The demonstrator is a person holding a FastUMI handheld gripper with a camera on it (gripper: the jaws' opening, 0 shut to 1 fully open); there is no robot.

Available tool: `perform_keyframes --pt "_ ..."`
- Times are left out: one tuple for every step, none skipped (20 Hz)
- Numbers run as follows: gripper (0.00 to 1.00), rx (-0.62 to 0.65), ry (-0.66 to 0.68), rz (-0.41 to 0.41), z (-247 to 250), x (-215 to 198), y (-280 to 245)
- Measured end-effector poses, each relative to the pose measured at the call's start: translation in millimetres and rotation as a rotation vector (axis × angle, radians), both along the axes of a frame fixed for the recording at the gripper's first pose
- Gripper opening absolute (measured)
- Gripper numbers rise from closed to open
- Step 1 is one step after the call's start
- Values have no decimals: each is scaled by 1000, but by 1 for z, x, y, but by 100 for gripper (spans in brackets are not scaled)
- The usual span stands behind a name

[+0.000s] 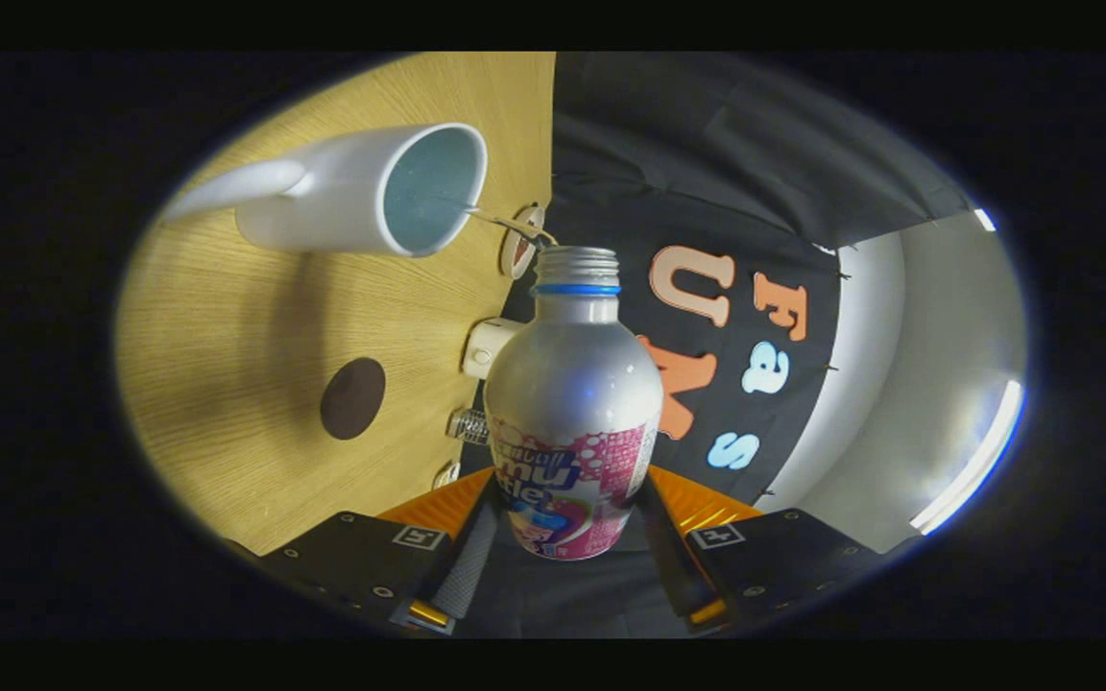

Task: Take the bottle from table, then pour the juice into the cup, finally place the bottle on the coaster

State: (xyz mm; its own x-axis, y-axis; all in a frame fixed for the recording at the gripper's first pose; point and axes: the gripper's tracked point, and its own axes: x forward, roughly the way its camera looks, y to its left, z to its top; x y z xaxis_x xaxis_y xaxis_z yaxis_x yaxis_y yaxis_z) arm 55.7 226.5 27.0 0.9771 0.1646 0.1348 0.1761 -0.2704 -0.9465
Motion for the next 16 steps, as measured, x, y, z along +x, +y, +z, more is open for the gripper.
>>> perform_keyframes --pt "77 -1 0 1 1 -1 1" --pt "77 -5 -1 3 2 -2 2" --pt "77 -11 -3 5 3 -3 3" --pt "77 -14 -2 7 3 -5 4" --pt "77 -16 1 8 2 -5 4" --pt "77 -17 2 9 2 -6 4" --pt "77 -20 5 10 1 -7 5" --pt "77 -25 8 12 1 -7 6" --pt "77 -30 8 13 0 -8 8" --pt "77 -34 9 15 -1 -7 10" --pt "77 -35 9 16 0 -7 12" --pt "77 -35 10 15 -1 -5 11" --pt "77 -34 11 15 -1 -5 10" --pt "77 -36 11 13 0 -6 11" --pt "77 -39 13 10 -1 -7 11" --pt "77 -41 17 9 -3 -5 11"
